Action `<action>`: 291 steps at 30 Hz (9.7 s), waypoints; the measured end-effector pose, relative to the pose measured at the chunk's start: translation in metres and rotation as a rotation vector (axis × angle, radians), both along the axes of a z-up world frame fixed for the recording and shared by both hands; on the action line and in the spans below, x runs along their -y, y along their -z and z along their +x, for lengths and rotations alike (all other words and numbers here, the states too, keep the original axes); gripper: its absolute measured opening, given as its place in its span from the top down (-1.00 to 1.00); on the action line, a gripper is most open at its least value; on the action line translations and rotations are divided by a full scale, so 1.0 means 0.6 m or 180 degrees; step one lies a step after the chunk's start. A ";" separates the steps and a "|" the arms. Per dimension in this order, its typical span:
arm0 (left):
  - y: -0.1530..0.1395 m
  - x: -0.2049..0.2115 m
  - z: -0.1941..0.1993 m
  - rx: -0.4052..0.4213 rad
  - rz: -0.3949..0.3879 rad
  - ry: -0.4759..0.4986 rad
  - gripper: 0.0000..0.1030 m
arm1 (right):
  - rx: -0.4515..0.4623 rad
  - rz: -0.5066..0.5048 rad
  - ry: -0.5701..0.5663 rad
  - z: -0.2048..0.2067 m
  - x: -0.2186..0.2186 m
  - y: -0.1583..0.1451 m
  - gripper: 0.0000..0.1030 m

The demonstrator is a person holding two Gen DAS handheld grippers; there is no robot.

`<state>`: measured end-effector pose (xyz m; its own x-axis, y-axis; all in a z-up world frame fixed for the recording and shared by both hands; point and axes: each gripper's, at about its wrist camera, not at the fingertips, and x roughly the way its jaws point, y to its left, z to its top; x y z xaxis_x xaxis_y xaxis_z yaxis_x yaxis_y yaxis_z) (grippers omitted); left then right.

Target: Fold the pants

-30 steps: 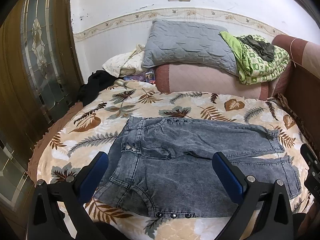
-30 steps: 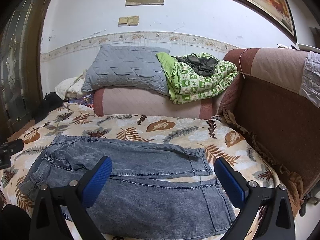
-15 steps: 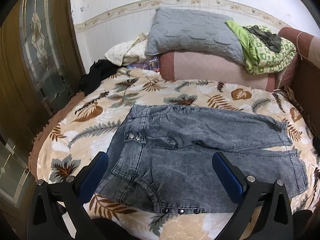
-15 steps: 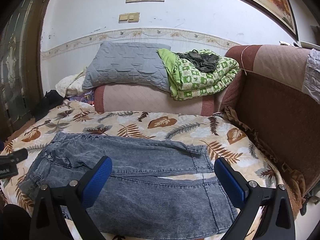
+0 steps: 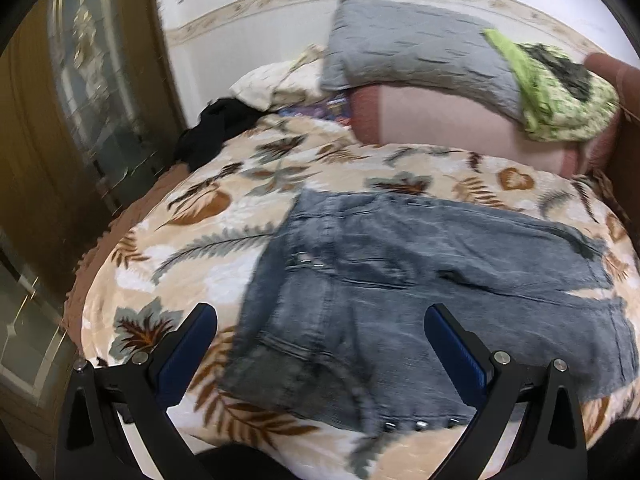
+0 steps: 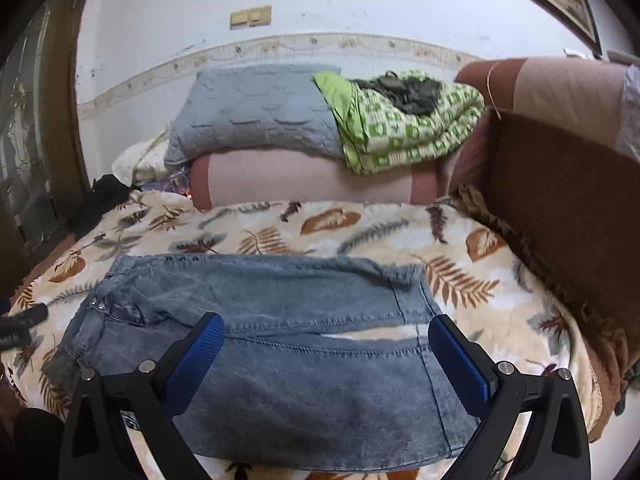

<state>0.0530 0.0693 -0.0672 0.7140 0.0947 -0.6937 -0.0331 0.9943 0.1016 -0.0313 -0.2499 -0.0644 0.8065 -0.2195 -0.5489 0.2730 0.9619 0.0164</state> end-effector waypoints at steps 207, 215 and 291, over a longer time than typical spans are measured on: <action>0.187 -0.270 0.026 -0.1609 -0.2241 -0.0752 0.65 | -0.0648 0.2937 0.1050 -0.091 0.424 0.261 0.53; 0.156 -0.303 -0.002 -0.1387 -0.2139 -0.0912 0.54 | -0.0265 0.2428 0.1073 -0.114 0.435 0.172 -0.01; 0.197 0.044 0.018 -0.0101 -0.0495 0.0854 -0.63 | -0.1682 0.0156 -0.1802 0.402 -0.167 0.229 0.96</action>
<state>0.0638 0.0432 -0.1853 0.6768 -0.2031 -0.7076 0.2333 0.9708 -0.0555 0.2097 -0.1497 -0.2017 0.4170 0.1825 -0.8904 -0.2765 0.9587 0.0669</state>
